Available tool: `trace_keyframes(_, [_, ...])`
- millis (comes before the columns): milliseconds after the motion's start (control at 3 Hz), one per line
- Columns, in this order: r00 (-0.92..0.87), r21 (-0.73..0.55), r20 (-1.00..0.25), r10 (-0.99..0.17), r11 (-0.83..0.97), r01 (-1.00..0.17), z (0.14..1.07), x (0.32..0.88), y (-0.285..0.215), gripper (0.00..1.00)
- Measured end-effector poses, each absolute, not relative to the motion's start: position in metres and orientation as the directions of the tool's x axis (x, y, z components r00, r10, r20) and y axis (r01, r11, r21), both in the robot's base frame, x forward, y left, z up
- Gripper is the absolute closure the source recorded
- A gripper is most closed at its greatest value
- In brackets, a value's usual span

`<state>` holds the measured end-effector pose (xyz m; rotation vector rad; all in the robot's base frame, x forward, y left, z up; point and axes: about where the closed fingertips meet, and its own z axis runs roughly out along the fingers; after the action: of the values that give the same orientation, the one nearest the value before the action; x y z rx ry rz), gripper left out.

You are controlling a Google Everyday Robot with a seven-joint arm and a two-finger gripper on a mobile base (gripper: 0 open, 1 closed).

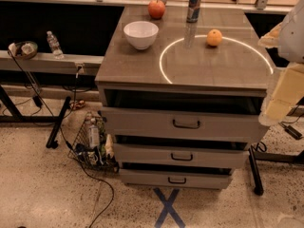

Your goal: Pick orange

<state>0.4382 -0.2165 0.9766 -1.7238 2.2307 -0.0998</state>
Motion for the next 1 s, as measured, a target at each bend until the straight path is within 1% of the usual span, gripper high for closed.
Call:
trace_keyframes(333, [-0.221,-0.250,-0.213,-0.952,0.272,-0.929,0.976,0.442,-0.219,0.00])
trace_keyframes(667, [-0.216,-0.273,-0.271,-0.938,0.291,-0.917,0.971,0.485,-0.240,0.00])
trace_keyframes(1000, [-0.193,-0.323,-0.350,-0.917,0.311,-0.894,0.961,0.555,-0.273,0.00])
